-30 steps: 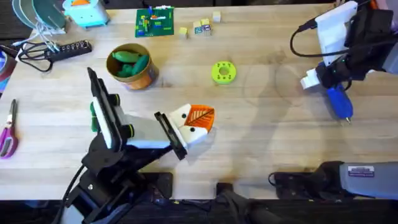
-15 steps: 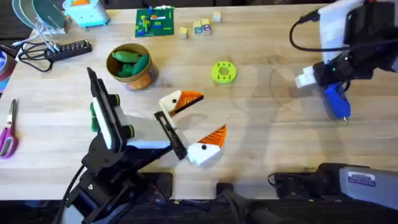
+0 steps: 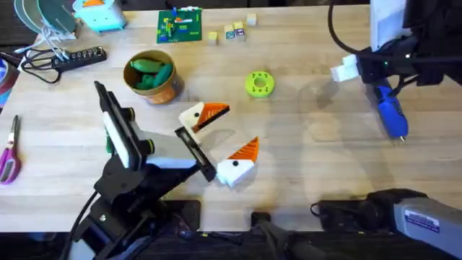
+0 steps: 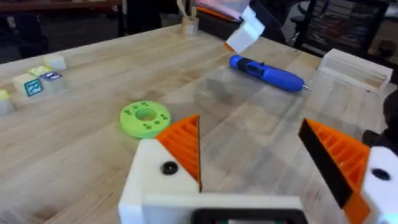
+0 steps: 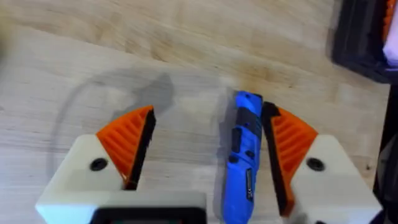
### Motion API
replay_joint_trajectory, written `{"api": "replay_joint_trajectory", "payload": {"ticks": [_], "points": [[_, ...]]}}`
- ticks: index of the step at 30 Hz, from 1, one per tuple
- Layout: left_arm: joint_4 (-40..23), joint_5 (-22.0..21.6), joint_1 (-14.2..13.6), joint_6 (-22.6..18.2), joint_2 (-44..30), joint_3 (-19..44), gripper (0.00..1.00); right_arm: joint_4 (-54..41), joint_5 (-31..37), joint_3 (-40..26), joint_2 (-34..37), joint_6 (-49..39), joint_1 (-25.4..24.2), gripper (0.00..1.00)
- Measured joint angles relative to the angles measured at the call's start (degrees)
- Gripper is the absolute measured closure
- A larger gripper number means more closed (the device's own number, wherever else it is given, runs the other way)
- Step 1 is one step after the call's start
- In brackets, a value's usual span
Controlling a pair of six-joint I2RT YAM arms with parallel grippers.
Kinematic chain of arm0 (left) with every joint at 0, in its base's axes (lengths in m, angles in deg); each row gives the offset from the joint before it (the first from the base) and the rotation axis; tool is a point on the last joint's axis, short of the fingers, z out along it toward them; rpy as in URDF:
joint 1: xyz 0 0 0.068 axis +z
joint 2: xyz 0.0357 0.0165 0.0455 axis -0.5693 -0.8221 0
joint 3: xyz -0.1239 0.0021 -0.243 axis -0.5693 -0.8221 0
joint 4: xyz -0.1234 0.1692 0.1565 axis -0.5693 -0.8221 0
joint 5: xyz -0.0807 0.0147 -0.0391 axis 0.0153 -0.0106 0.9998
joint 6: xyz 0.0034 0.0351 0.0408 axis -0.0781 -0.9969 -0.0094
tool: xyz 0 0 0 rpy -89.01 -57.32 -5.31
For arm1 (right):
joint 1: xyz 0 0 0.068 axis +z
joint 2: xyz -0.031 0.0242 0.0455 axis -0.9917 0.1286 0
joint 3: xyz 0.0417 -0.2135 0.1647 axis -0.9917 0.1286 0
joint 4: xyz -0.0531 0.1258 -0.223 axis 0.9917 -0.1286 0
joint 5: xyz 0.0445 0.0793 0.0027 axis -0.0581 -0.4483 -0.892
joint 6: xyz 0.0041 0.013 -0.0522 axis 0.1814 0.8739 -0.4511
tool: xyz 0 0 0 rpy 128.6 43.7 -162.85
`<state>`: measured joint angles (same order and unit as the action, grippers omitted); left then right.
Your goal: Pick up the gripper from the table and insert it into the empty holder that is missing its gripper. Then pick up a screw, insert it into the mounting hole, and use the screwdriver to tighten it. Finally, clean up the table by picking up the vegetable and placing it into the bucket.
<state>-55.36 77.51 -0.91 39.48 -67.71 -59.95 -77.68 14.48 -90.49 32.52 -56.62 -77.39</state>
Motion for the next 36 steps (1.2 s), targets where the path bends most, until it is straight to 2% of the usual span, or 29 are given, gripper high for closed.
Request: {"api": "replay_joint_trajectory", "payload": {"ticks": [2, 5, 9, 12, 14, 17, 19, 21, 24, 28, 30, 32, 34, 36], "points": [[-4.3, -2.5, 0.0, 0.5, 0.0, 2.2, 0.008, 0.0, 0.0, 0.0, 0.0, 0.0, 1.0, 0.01], [-15.2, -8.2, 0.0, 1.1, -0.1, 9.4, 0.008, 0.0, 0.0, 0.0, 0.0, 0.0, 2.4, 0.01], [-28.7, -17.2, 0.0, 1.6, -3.4, 23.6, 0.008, 0.2, 0.0, 0.0, 0.0, 0.0, 4.0, 0.01], [-40.3, -24.3, 0.0, 3.8, -9.5, 34.8, 0.01, 0.8, 0.0, 0.0, 0.0, 0.0, 4.9, 0.01], [-50.8, -29.3, 0.0, 6.4, -15.5, 42.7, 0.01, 1.6, 0.0, 0.0, 0.0, 0.0, 5.3, 0.01], [-63.5, -34.6, 0.0, 9.2, -24.7, 52.9, 0.011, 2.7, 0.0, 0.0, 0.0, 0.0, 5.6, 0.01], [-69.7, -37.3, 0.0, 10.4, -31.1, 59.6, 0.01, 3.3, 0.0, 0.0, 0.0, 0.0, 5.7, 0.01], [-72.5, -39.0, 0.0, 11.0, -36.3, 65.1, 0.01, 3.7, 0.0, 0.0, 0.0, 0.0, 5.7, 0.01], [-72.6, -40.5, 0.0, 11.5, -42.5, 70.7, 0.008, 4.4, 0.0, 0.0, 0.0, 0.1, 5.7, 0.011], [-73.6, -41.5, 0.0, 12.3, -46.4, 71.8, 0.009, 4.4, 0.0, 0.0, 0.0, 0.2, 5.7, 0.01], [-74.7, -41.6, 0.8, 14.5, -47.8, 71.8, 0.009, 4.4, 0.0, 0.0, 0.0, 0.2, 5.7, 0.01], [-76.9, -41.6, 3.1, 17.0, -48.9, 71.8, 0.009, 4.2, 0.0, 0.0, 0.0, 0.2, 5.7, 0.01], [-79.3, -41.6, 7.9, 19.0, -50.1, 71.8, 0.009, 4.3, 0.0, 0.0, 0.0, 0.2, 5.7, 0.01], [-80.1, -41.5, 13.9, 20.0, -51.1, 71.8, 0.009, 4.4, 0.0, 0.0, 0.0, 0.2, 5.7, 0.01]]}}
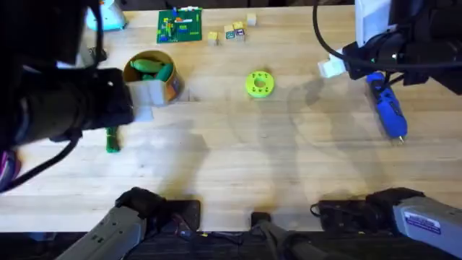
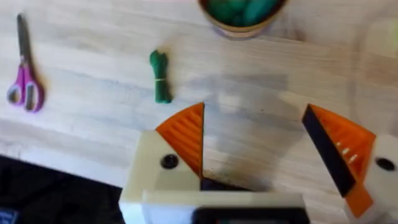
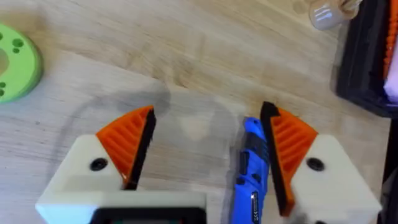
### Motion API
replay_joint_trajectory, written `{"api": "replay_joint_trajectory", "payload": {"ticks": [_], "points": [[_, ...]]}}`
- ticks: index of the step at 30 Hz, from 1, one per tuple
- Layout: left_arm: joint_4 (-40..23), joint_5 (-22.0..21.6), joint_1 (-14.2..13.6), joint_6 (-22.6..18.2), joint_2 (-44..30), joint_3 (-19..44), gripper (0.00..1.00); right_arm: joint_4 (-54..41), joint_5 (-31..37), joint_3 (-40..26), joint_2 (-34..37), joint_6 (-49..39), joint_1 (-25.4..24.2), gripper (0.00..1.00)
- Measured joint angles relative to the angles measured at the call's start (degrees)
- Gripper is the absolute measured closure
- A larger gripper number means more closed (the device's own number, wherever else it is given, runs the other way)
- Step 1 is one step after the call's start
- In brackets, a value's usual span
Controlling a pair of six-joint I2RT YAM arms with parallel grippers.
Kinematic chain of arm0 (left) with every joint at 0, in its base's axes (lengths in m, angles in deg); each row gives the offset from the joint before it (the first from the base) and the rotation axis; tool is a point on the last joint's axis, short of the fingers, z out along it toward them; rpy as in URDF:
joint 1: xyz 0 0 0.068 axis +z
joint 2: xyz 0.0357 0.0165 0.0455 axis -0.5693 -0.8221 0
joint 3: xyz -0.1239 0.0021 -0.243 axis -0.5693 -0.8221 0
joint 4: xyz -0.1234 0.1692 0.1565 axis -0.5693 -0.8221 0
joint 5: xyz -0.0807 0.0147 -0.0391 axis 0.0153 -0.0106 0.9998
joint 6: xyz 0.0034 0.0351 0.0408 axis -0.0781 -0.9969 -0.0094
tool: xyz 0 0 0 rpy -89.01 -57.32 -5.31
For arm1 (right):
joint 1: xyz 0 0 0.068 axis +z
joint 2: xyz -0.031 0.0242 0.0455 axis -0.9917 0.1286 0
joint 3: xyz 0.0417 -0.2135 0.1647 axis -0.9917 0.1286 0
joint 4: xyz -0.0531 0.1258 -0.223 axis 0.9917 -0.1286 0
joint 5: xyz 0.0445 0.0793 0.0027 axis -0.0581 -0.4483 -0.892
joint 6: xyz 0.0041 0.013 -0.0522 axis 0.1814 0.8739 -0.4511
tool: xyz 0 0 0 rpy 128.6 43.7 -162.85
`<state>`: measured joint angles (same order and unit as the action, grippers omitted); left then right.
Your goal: Pick up the gripper from the table and insert it into the empty holder that is missing its gripper. Then pick up a screw, insert it into the mounting hole, and use the screwdriver to tighten it. Finally, clean up the table by picking up the vegetable and placing it into the bucket.
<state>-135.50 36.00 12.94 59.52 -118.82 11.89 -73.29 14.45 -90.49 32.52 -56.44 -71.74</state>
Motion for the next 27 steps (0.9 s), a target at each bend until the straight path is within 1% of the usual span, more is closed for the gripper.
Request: {"api": "replay_joint_trajectory", "payload": {"ticks": [3, 4, 6, 10, 13, 14, 16, 19, 23, 27], "points": [[0.3, 1.4, 10.4, -0.3, -1.7, 0.0, 0.009, 0.0, 0.0, 0.0, 0.0, 0.0, 0.0, 0.01], [0.3, 2.1, 13.4, -1.0, -2.2, 0.0, 0.009, 0.0, 0.0, 0.0, 0.0, 0.0, 0.0, 0.01], [0.4, 4.7, 20.6, -3.5, -3.7, 0.0, 0.01, 0.1, 0.0, 0.0, 0.0, 0.0, 0.0, 0.01], [0.2, 9.6, 31.3, -8.1, -8.0, 0.0, 0.01, 0.0, 0.0, 0.0, 0.0, 0.0, 0.0, 0.01], [1.1, 12.2, 37.8, -10.9, -11.3, 0.0, 0.01, -0.2, 0.0, 0.0, 0.0, 0.0, 0.0, 0.01], [2.0, 12.8, 39.6, -11.9, -12.2, -0.2, 0.009, -0.3, 0.0, 0.0, 0.0, 0.0, 0.0, 0.01], [4.3, 13.8, 42.5, -14.0, -13.6, -1.3, 0.008, -0.7, 0.0, 0.0, 0.0, 0.0, 0.0, 0.01], [7.0, 13.9, 44.4, -17.0, -14.8, -4.1, 0.008, -1.0, 0.0, 0.0, 0.0, 0.0, 0.0, 0.01], [7.9, 13.9, 45.2, -20.0, -17.8, -8.1, 0.009, -1.0, 0.0, 0.0, 0.0, -0.2, 0.0, 0.01], [9.1, 13.9, 45.2, -21.4, -22.0, -8.9, 0.009, -1.0, 0.0, 0.0, 0.0, -1.1, 0.0, 0.01]]}}
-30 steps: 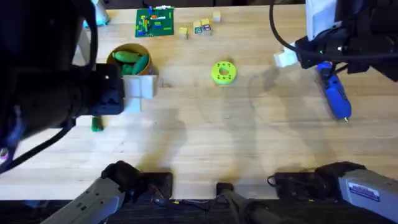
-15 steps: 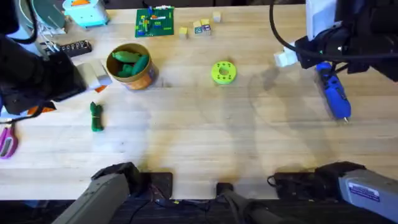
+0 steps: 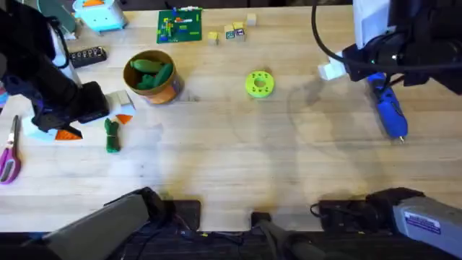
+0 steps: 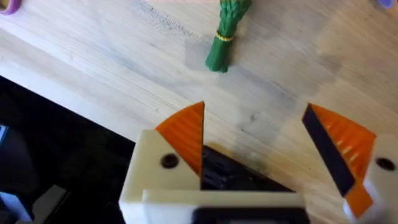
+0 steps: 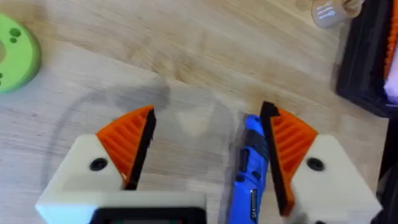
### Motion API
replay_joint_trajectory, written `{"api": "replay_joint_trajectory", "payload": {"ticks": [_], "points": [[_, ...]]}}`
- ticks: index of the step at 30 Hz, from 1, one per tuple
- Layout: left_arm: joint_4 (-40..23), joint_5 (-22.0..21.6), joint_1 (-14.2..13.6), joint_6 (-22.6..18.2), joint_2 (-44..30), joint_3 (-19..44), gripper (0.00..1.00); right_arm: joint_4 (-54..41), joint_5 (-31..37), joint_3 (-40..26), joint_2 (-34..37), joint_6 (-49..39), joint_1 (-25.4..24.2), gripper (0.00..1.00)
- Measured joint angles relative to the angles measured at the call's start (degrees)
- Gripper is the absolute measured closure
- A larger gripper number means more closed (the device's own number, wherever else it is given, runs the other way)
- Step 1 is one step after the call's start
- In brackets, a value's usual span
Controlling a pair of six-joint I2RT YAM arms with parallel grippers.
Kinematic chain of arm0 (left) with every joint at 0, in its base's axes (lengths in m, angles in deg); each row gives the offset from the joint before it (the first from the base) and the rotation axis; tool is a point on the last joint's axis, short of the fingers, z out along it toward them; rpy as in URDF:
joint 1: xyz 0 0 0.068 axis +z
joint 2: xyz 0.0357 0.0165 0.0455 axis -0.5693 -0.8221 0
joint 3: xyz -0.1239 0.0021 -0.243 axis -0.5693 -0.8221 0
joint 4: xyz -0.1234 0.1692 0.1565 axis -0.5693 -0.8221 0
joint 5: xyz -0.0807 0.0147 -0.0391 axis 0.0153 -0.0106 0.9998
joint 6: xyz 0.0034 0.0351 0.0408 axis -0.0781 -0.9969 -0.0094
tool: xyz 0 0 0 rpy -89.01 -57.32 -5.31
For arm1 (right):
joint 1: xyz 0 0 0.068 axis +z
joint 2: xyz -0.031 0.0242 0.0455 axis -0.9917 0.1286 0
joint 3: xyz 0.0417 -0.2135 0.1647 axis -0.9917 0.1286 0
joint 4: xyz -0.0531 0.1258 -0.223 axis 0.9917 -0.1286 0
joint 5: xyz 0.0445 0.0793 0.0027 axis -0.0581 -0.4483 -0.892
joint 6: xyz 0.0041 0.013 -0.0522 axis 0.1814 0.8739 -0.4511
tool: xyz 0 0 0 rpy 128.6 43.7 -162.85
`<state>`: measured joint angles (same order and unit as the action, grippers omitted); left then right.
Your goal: Pick up the gripper from the table and insert it into the empty holder that is missing its gripper. Then pick up a screw, insert it into the mounting hole, and use the screwdriver to tighten it. Finally, clean up the table by picking up the vegetable and placing it into the bucket.
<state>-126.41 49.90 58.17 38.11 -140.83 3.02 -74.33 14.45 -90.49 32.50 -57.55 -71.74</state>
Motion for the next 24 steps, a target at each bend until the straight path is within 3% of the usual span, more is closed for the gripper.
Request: {"api": "replay_joint_trajectory", "payload": {"ticks": [4, 8, 15, 20, 24], "points": [[0.7, -0.8, 0.0, -0.5, -3.1, 0.0, 0.008, 0.0, 0.0, 0.0, 0.0, -0.4, 0.0, 0.01], [4.4, -4.2, 0.3, -0.8, -5.8, 0.0, 0.008, 0.0, 0.0, 0.0, 0.0, -1.1, 0.0, 0.01], [8.1, -4.8, 4.2, -4.3, -11.4, 0.0, 0.008, 0.0, 0.0, 0.0, 0.0, -4.7, 0.0, 0.011], [8.9, -2.2, 8.1, -6.7, -13.2, 0.0, 0.008, 0.0, 0.0, 0.0, 0.0, -6.0, 0.0, 0.011], [10.1, 3.1, 11.2, -9.6, -14.2, -0.5, 0.008, 0.0, 0.0, 0.0, 0.0, -6.3, 0.0, 0.01]]}}
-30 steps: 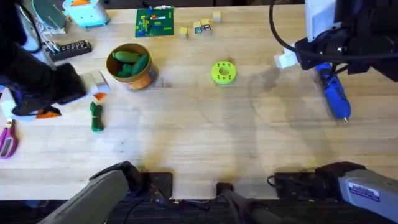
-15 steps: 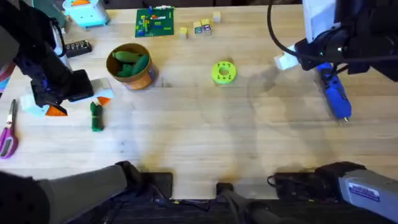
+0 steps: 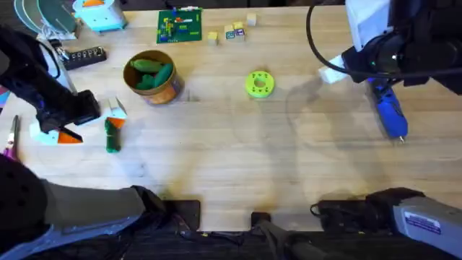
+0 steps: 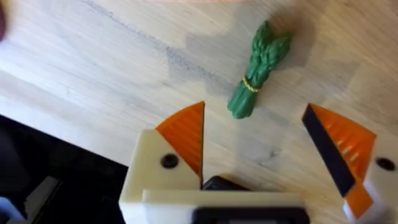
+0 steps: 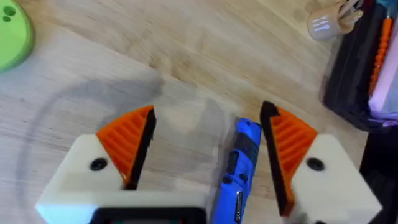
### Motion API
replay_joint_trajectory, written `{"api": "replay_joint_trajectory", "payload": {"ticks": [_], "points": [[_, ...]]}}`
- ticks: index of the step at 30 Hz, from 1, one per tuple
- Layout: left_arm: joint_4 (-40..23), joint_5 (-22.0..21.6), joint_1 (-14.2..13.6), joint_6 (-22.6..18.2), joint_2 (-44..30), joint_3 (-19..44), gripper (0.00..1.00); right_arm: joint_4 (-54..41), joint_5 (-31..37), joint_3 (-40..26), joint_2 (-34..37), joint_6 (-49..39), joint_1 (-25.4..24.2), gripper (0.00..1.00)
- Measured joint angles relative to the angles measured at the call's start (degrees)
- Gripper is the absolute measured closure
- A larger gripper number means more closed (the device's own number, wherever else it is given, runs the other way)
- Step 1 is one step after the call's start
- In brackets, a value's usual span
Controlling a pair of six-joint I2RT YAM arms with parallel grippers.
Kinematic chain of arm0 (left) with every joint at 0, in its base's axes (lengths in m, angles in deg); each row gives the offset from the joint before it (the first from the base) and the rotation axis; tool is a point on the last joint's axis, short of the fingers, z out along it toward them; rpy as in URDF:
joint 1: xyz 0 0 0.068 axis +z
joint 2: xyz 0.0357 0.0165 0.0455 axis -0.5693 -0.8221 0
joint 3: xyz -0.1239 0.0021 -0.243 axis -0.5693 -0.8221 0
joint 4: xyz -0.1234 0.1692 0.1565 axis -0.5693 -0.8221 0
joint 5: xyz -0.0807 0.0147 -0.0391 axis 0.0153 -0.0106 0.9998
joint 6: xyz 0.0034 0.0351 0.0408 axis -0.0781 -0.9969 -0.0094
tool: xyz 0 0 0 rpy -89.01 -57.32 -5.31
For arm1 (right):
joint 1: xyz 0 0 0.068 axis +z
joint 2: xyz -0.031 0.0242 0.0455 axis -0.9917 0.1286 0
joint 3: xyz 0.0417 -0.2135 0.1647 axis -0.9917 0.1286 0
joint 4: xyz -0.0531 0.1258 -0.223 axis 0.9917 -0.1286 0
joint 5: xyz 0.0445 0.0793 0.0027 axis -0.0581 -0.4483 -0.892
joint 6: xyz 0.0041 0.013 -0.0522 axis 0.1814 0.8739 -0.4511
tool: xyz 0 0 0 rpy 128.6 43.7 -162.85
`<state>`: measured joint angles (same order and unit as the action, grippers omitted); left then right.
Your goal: Pick up the gripper from the table and insert it into the empty holder that is missing its gripper. Then pick up a screw, insert it into the mounting hole, and use the screwdriver to tighten it. Finally, clean up the table by picking up the vegetable and placing it into the bucket.
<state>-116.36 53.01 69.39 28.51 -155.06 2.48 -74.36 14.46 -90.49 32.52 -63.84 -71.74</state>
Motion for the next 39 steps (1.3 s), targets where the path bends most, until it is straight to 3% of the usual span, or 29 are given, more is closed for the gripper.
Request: {"api": "replay_joint_trajectory", "payload": {"ticks": [7, 26, 29, 39], "points": [[2.8, 4.0, 1.6, -1.9, -5.2, -1.9, 0.008, 0.0, 0.0, 0.0, 0.0, -0.2, 0.0, 0.009], [8.6, 5.6, 1.6, -2.4, -7.6, -2.7, 0.012, -3.4, 0.0, 0.0, 0.0, -0.2, 0.0, 0.011], [9.7, 6.0, 1.6, -2.4, -7.6, -4.9, 0.039, -3.4, 0.0, 0.0, 0.0, -0.2, 0.0, 0.01], [10.6, 7.0, 1.7, -2.3, -7.0, -5.8, 0.275, -3.4, 0.0, 0.0, 0.0, -0.2, 0.0, 0.01]]}}
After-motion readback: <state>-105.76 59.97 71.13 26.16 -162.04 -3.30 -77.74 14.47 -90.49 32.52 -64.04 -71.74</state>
